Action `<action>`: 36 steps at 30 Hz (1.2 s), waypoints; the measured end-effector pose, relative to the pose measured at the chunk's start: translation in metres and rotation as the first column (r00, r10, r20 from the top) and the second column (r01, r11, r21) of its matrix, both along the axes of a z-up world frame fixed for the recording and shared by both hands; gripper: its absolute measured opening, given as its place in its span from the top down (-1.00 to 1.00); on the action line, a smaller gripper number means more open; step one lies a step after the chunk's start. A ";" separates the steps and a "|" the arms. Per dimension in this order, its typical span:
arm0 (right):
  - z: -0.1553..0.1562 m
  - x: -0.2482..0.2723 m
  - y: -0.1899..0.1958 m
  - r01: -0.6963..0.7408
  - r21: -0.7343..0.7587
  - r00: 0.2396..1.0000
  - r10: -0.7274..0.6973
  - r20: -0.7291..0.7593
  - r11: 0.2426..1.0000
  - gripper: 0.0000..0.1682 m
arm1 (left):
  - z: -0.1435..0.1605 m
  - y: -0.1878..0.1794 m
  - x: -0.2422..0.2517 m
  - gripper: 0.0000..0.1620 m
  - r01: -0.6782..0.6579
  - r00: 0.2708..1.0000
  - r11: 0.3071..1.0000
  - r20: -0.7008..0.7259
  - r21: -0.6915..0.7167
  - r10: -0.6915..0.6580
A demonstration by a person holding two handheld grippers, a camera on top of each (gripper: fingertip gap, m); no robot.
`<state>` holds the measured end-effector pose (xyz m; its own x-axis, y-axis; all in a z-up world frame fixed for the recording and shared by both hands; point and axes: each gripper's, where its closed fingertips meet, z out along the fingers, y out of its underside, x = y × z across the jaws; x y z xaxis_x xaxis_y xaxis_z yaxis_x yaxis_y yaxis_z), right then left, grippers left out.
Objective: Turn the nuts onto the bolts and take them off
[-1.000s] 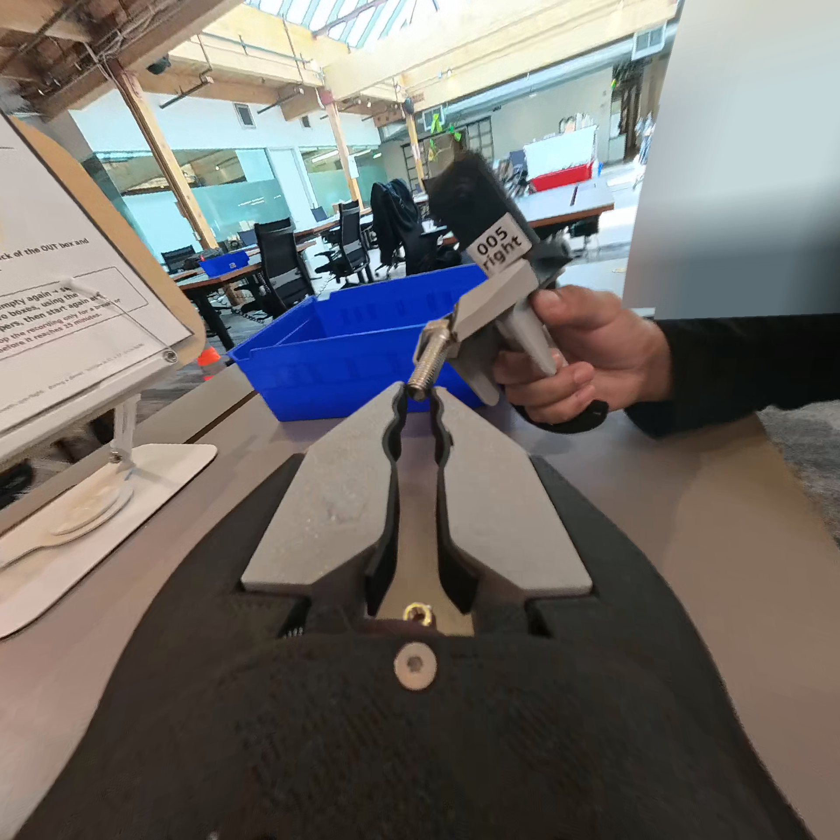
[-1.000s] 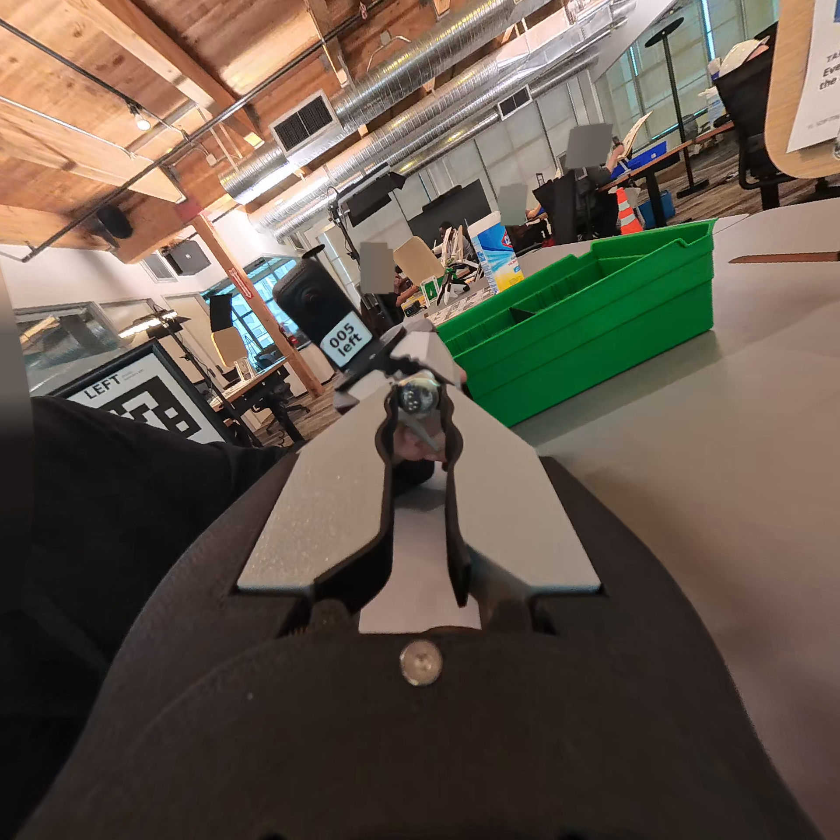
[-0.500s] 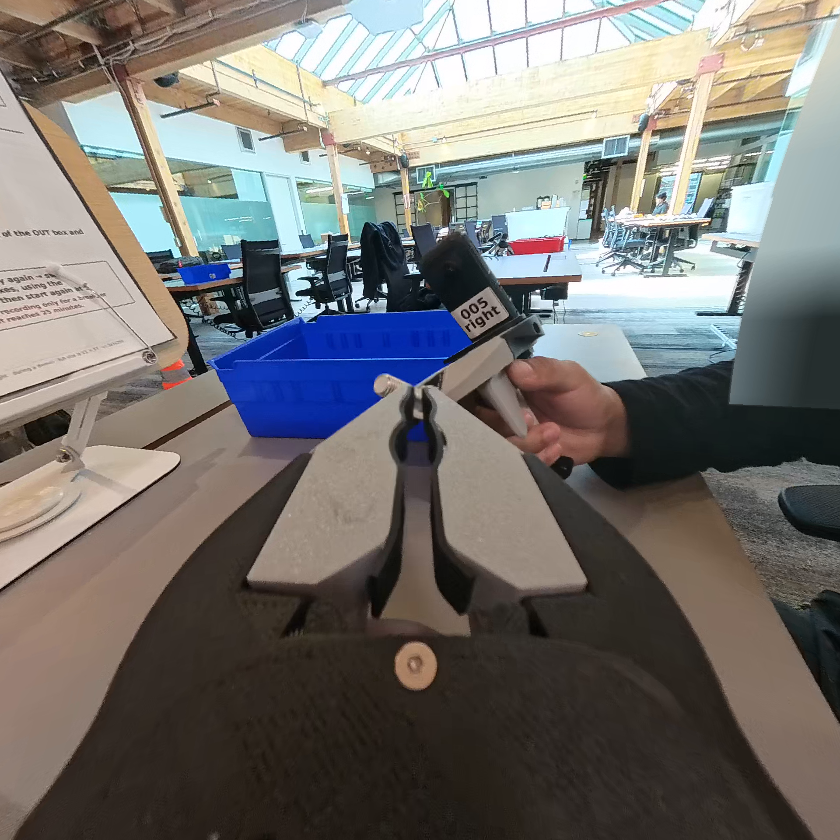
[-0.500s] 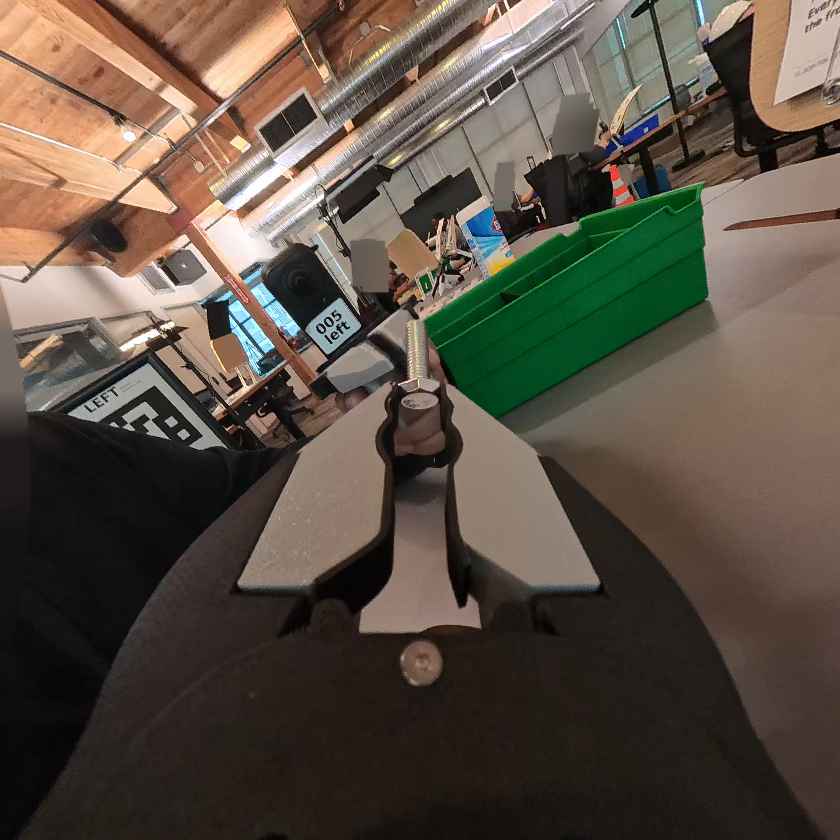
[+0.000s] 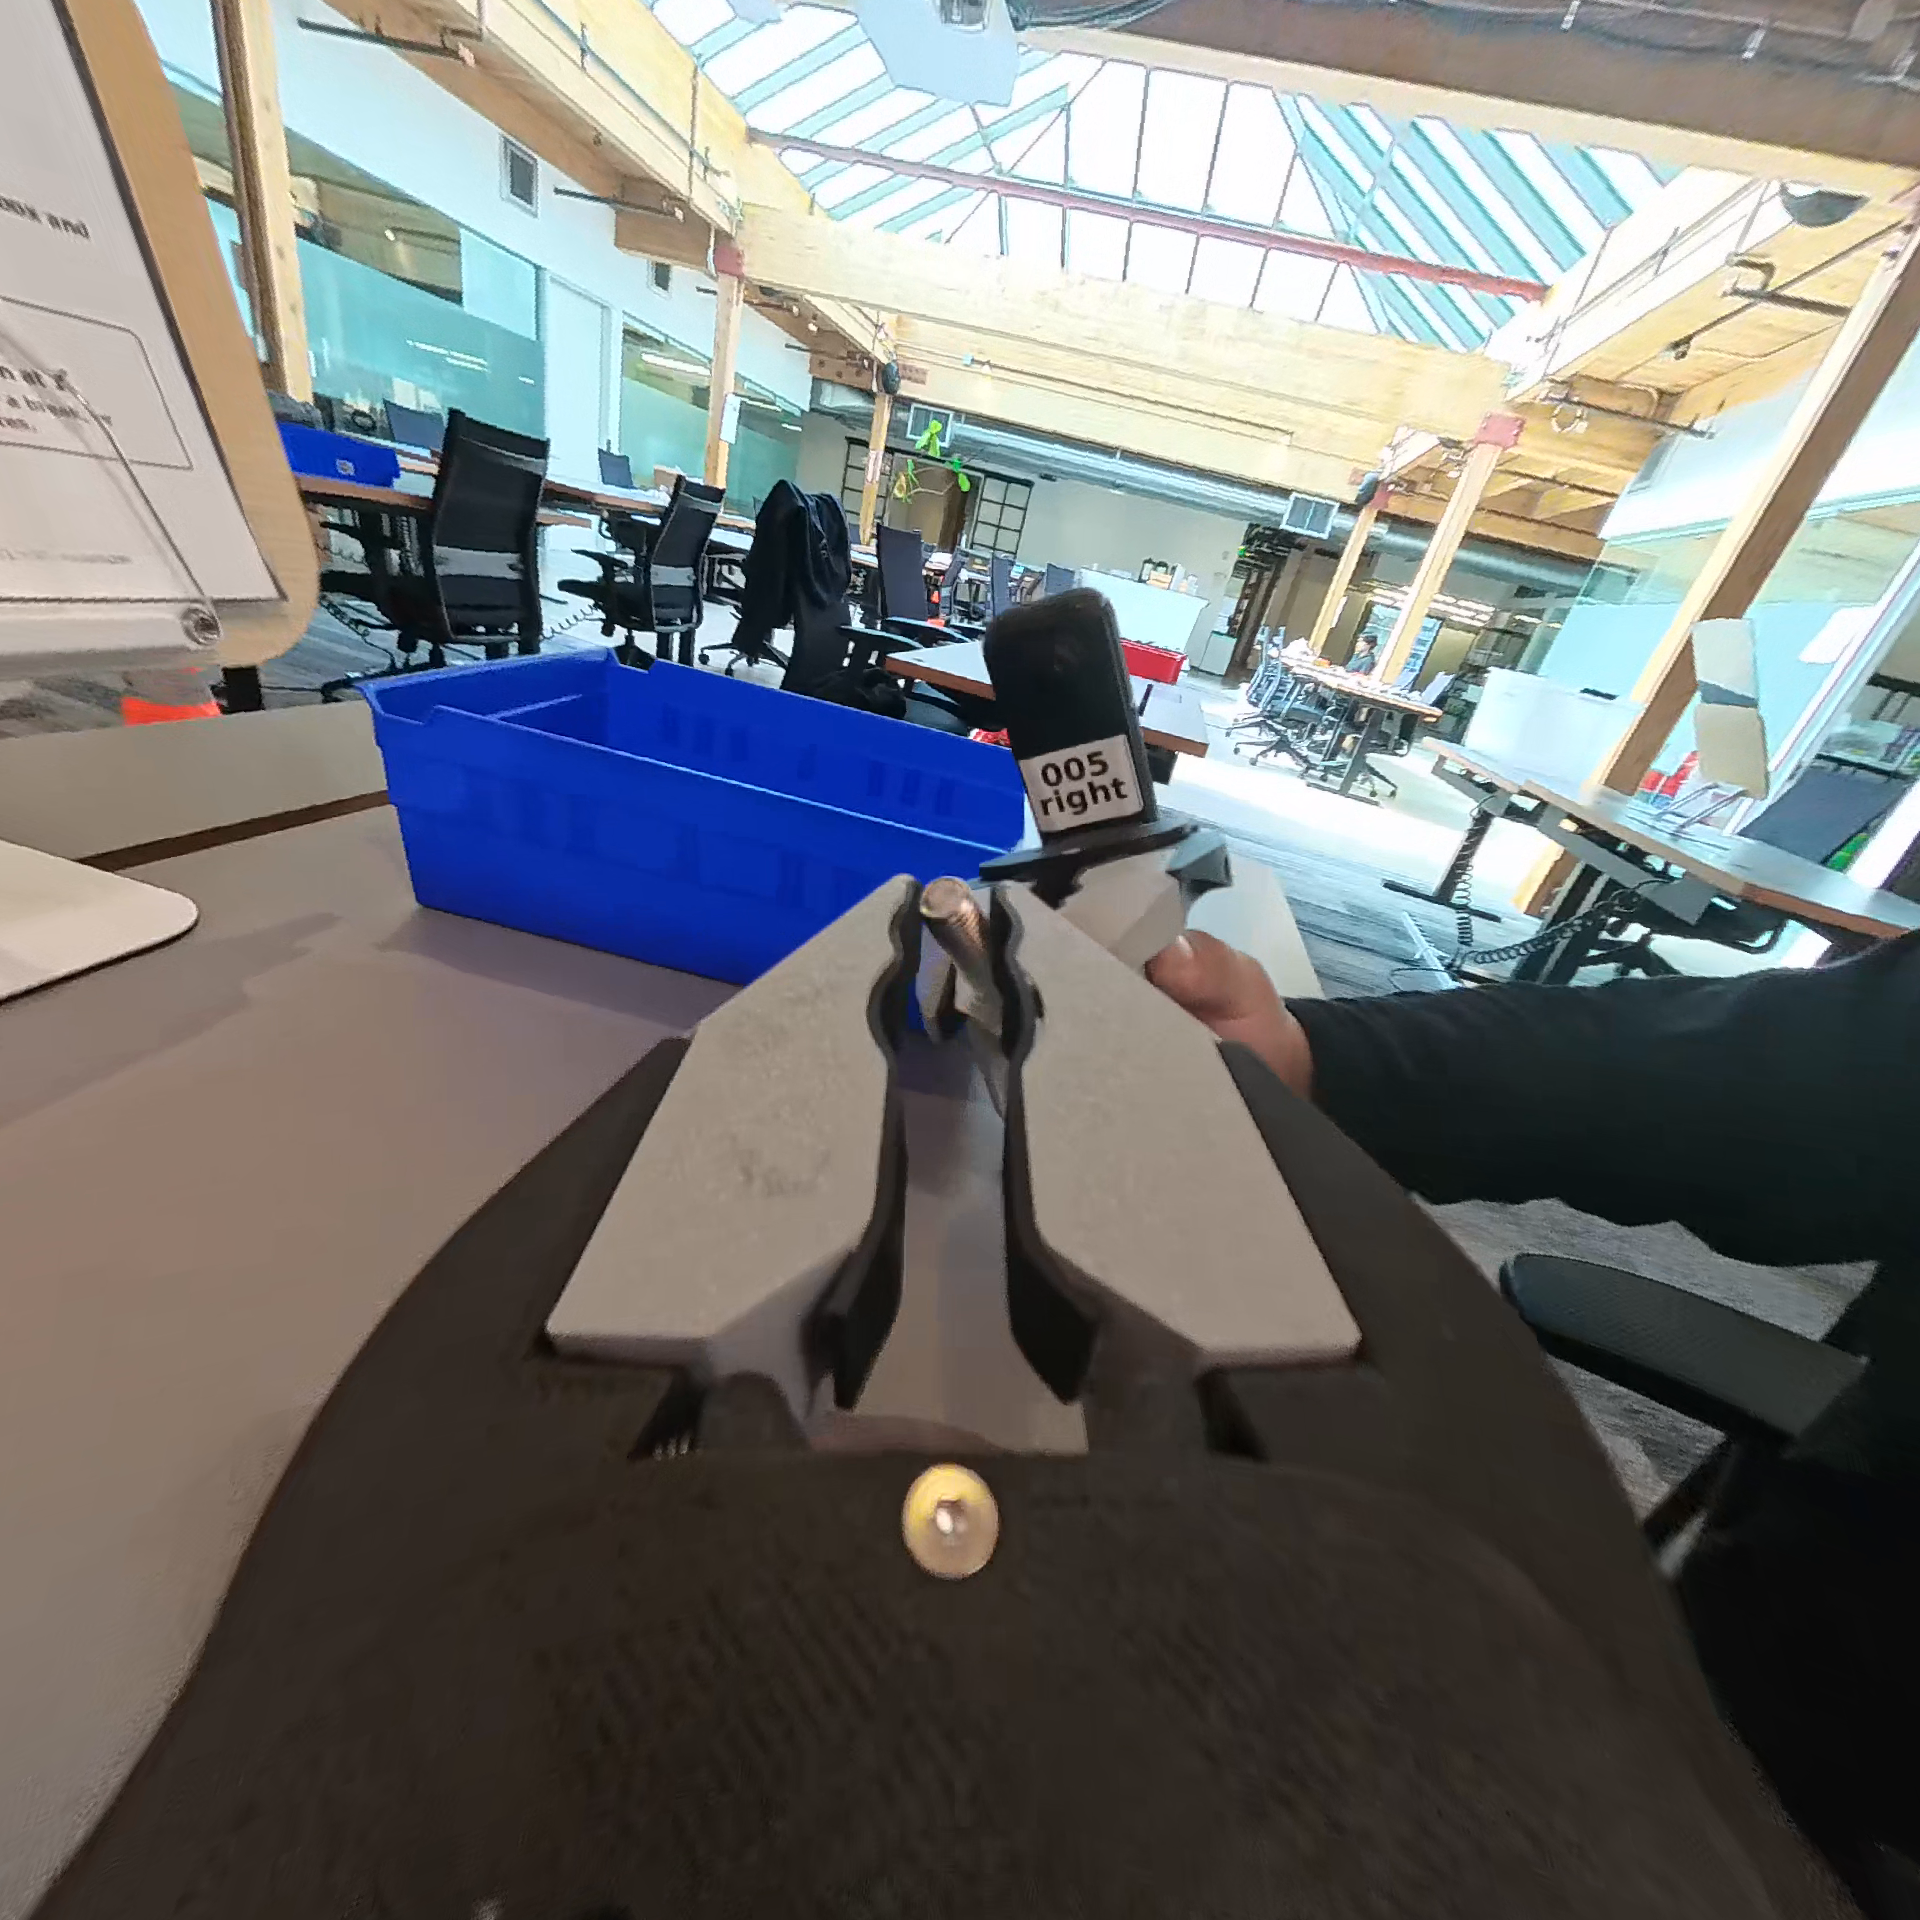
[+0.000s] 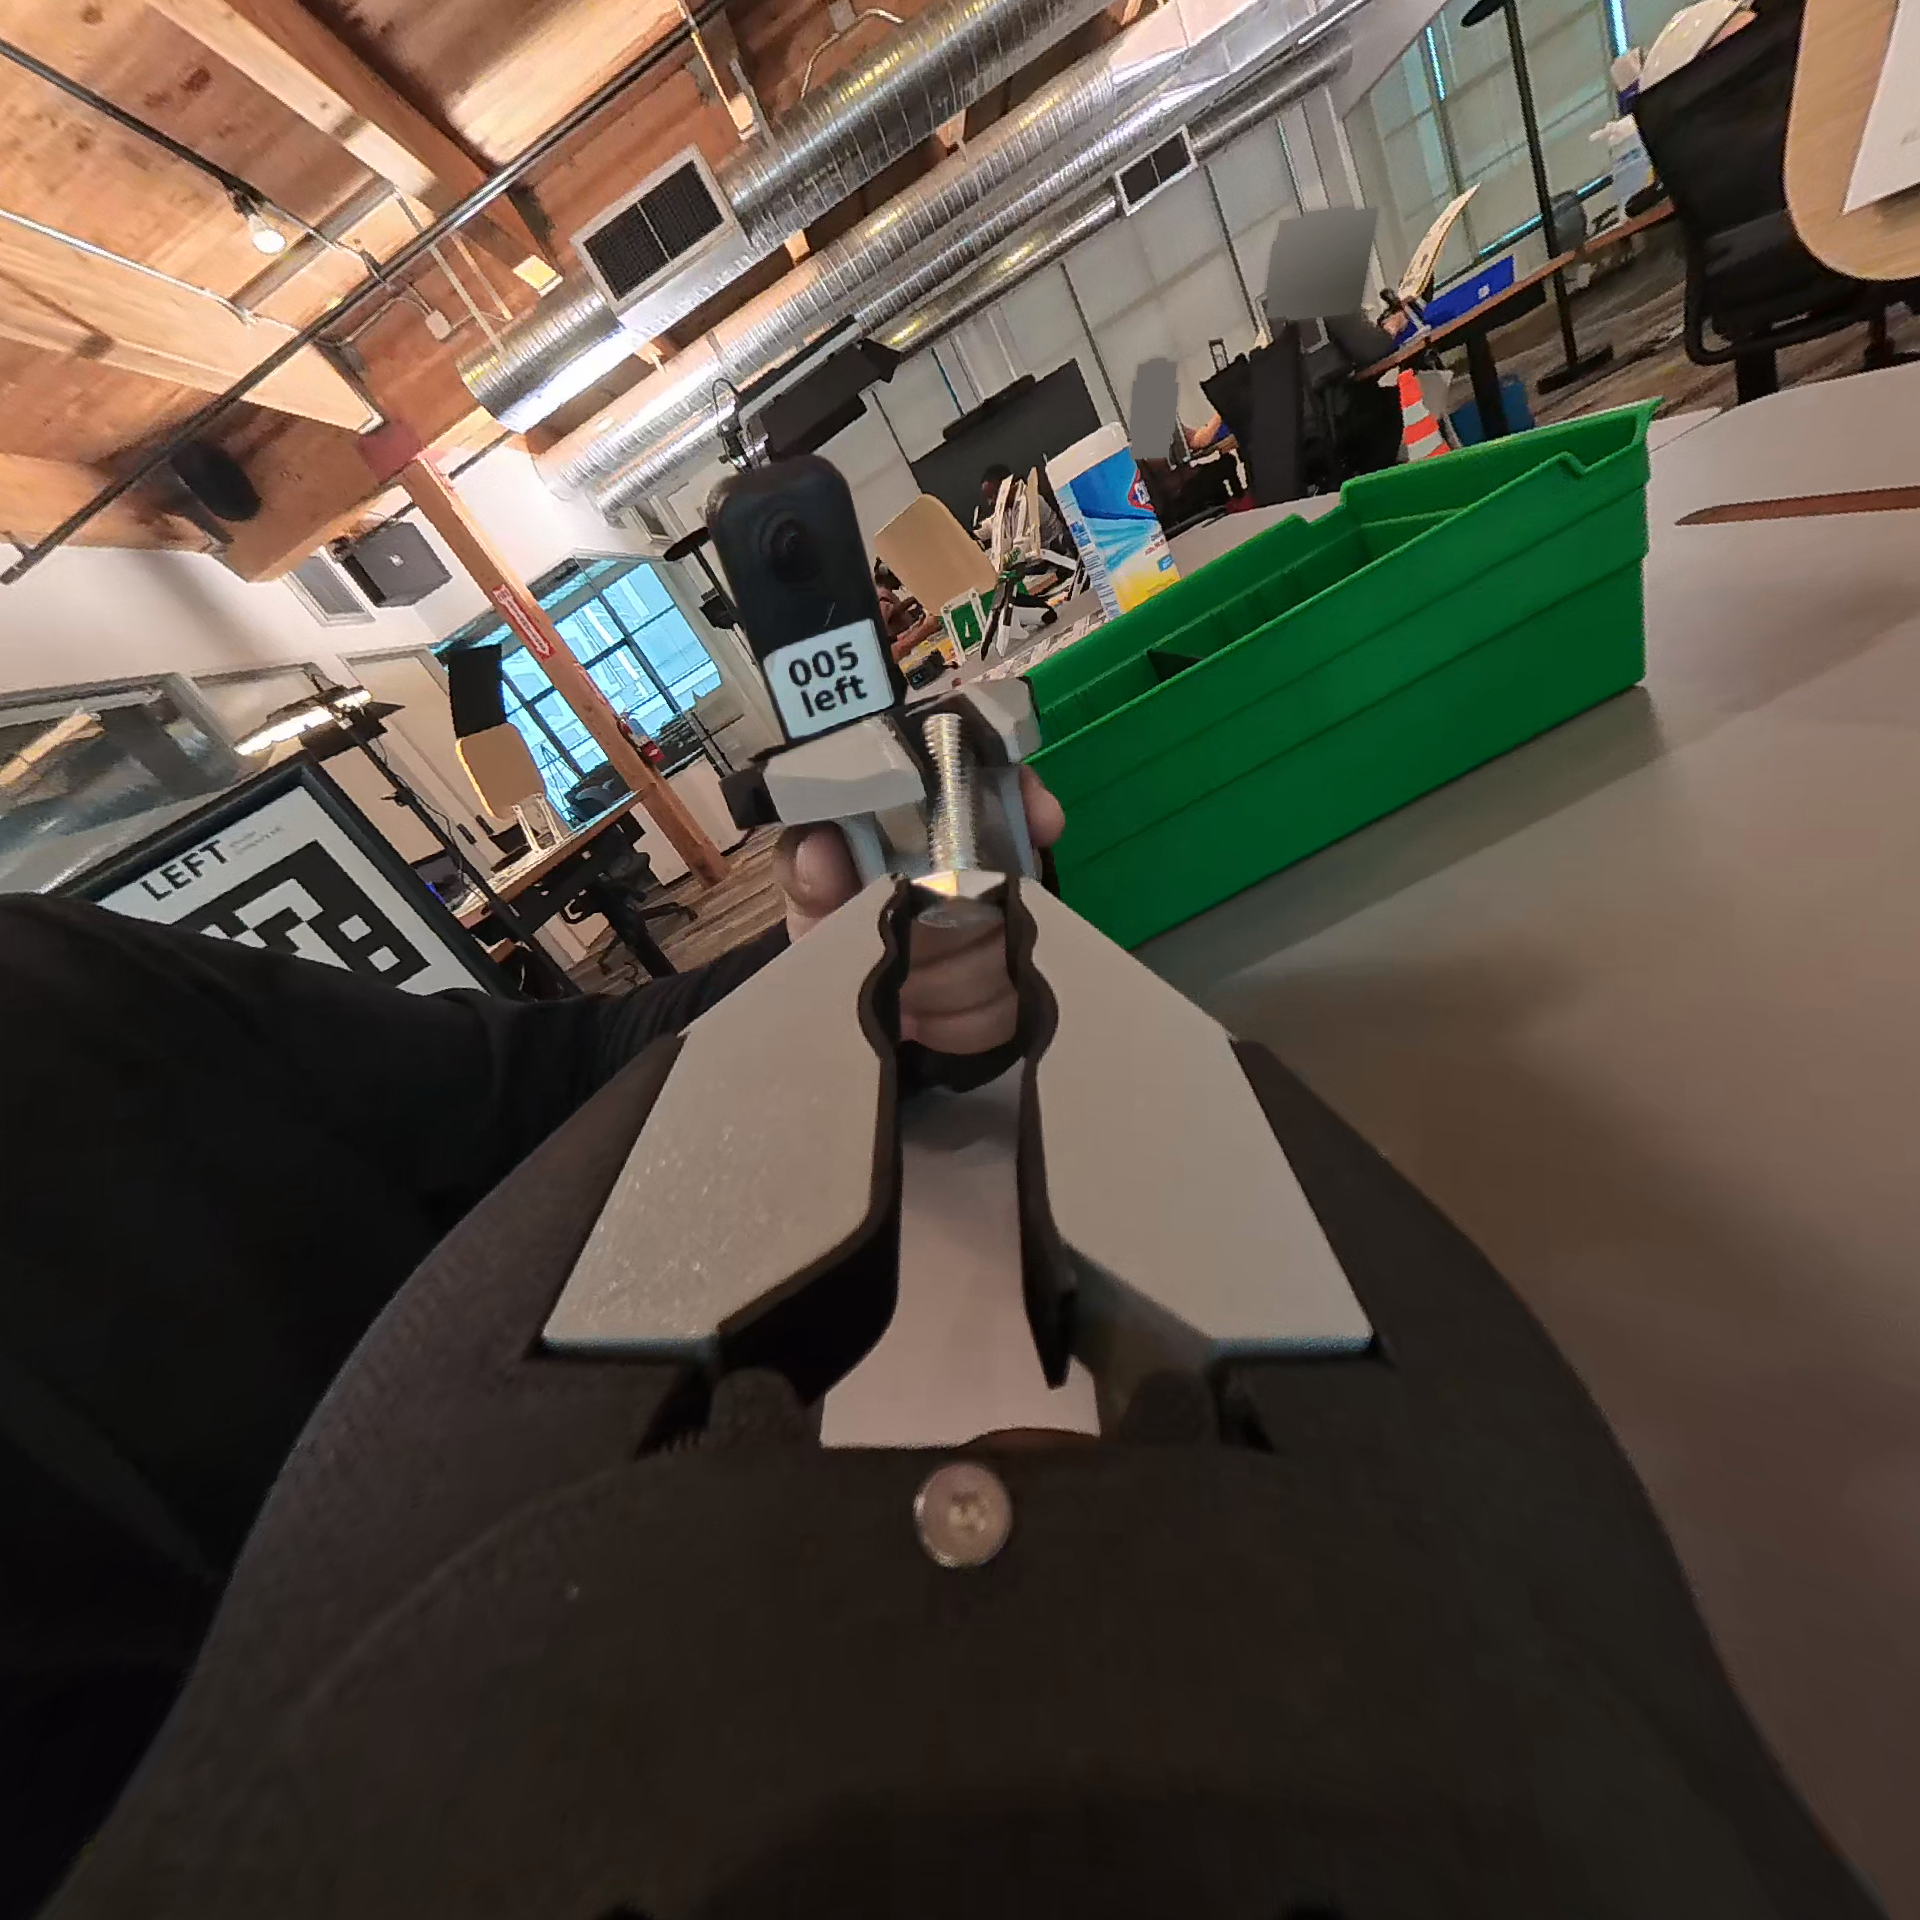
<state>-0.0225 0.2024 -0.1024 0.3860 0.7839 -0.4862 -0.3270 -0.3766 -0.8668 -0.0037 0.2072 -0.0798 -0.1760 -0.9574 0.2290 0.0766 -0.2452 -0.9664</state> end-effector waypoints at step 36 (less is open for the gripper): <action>-0.013 0.015 0.014 0.145 0.028 0.977 -0.148 0.156 0.989 0.91 | -0.049 -0.004 0.013 0.93 -0.011 0.962 0.977 -0.264 0.211 0.068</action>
<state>-0.0073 0.2167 -0.1154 0.5681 0.7204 -0.3979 -0.2366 -0.3201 -0.9174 0.0094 0.2034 -0.1287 -0.0964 -0.9935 0.0601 -0.1869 -0.0412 -0.9815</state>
